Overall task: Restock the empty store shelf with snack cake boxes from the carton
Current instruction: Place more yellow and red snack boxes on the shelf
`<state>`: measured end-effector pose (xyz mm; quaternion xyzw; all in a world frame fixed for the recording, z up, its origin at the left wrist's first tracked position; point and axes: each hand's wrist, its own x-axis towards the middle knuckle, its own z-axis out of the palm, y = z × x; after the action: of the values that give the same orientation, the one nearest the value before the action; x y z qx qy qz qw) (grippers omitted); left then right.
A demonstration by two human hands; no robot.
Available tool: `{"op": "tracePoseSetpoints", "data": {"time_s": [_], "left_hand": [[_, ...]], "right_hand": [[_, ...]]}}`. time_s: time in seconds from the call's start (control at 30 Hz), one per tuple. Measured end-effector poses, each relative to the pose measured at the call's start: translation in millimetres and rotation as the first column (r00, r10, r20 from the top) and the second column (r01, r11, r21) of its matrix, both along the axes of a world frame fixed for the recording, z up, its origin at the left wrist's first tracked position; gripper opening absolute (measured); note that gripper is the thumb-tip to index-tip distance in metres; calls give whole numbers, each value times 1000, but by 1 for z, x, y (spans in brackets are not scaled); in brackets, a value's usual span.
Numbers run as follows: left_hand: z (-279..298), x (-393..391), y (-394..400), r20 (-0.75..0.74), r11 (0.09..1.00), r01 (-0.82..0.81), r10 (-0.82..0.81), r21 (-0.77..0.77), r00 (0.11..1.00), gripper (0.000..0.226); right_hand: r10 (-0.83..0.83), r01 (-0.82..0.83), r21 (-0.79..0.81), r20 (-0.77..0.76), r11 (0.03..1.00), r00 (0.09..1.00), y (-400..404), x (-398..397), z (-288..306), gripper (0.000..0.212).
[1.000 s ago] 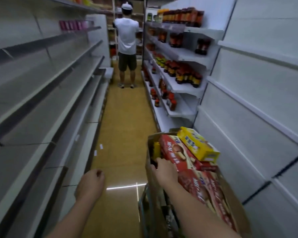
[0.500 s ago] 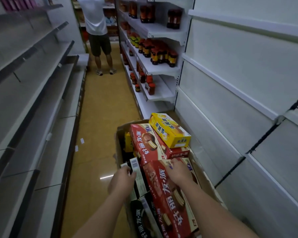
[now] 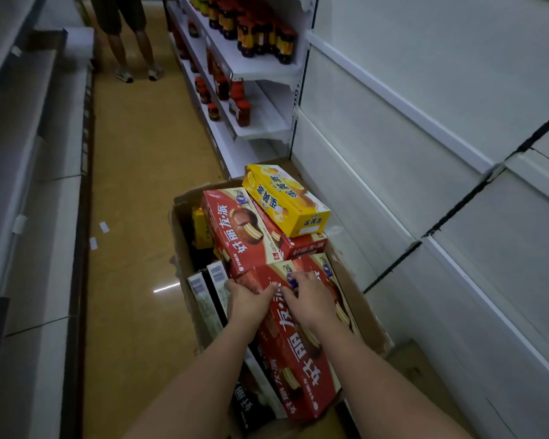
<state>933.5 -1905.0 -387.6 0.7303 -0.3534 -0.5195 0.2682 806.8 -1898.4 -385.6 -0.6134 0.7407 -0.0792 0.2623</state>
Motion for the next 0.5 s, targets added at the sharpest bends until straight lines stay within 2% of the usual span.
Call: {"op": "tracePoseSetpoints", "data": {"time_s": [0.23,0.33,0.5], "left_hand": [[3,2,1,62,999,-29,30,-18,998,68],[6,10,-1,31,998,-50,51,-35,998,65],[19,27,-6,-82,995,-77,72,-60,994,56]], "right_hand": [[-4,4,29,23,1000,1000,-5,-1,5,45],[-23,19,63,63,998,998,-7,-3,7,42],[-123,73,186,274,980,954,-7,-4,14,50]]}}
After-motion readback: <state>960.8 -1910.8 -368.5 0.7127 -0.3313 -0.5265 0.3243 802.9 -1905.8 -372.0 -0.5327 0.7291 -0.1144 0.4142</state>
